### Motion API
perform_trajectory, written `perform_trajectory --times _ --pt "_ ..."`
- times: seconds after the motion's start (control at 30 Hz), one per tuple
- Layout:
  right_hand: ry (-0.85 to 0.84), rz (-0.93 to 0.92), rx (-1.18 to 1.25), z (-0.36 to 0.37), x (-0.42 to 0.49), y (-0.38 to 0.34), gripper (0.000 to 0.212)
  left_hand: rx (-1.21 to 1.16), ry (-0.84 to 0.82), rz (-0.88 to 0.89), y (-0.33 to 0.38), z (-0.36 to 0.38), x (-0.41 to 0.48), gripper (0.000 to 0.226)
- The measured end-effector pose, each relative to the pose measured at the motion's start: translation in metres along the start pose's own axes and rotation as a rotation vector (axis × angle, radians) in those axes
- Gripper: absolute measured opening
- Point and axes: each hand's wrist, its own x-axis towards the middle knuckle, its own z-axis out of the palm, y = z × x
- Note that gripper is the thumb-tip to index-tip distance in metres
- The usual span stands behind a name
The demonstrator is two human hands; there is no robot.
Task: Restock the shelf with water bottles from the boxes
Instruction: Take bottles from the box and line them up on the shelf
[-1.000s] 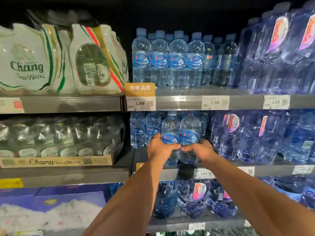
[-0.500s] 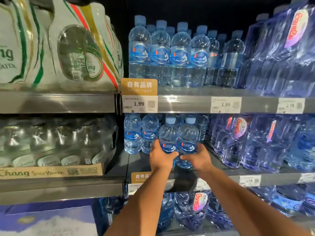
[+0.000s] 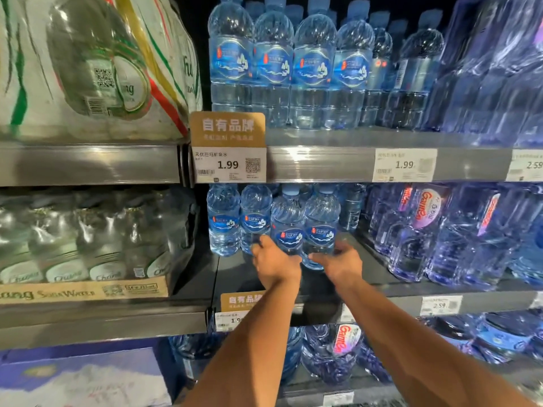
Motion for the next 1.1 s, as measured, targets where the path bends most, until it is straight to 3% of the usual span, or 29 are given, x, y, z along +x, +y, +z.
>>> perform_trajectory --times 0.37,0.67,0.83,1.0,1.1 --pt "0.077 0.039 -0.07 0.013 0.01 -0.008 0.046 -0.096 0.066 -0.044 0.0 0.012 0.014 0.059" --pt "0.041 0.086 -0.168 0.019 0.024 -0.013 0.035 -0.056 0.02 -0.026 0.0 0.022 0.026 0.061" --pt "-0.051 0.114 -0.27 0.016 0.02 -0.012 0.047 -0.061 -0.011 -0.079 0.001 0.017 0.025 0.057" --pt "-0.163 -0.079 -0.591 -0.01 -0.004 -0.032 0.053 0.216 -0.125 -0.009 0.012 -0.009 0.003 0.051" --pt "-0.249 -0.226 -0.848 -0.03 -0.02 -0.042 0.038 0.399 -0.111 0.067 0.019 -0.025 -0.018 0.043"
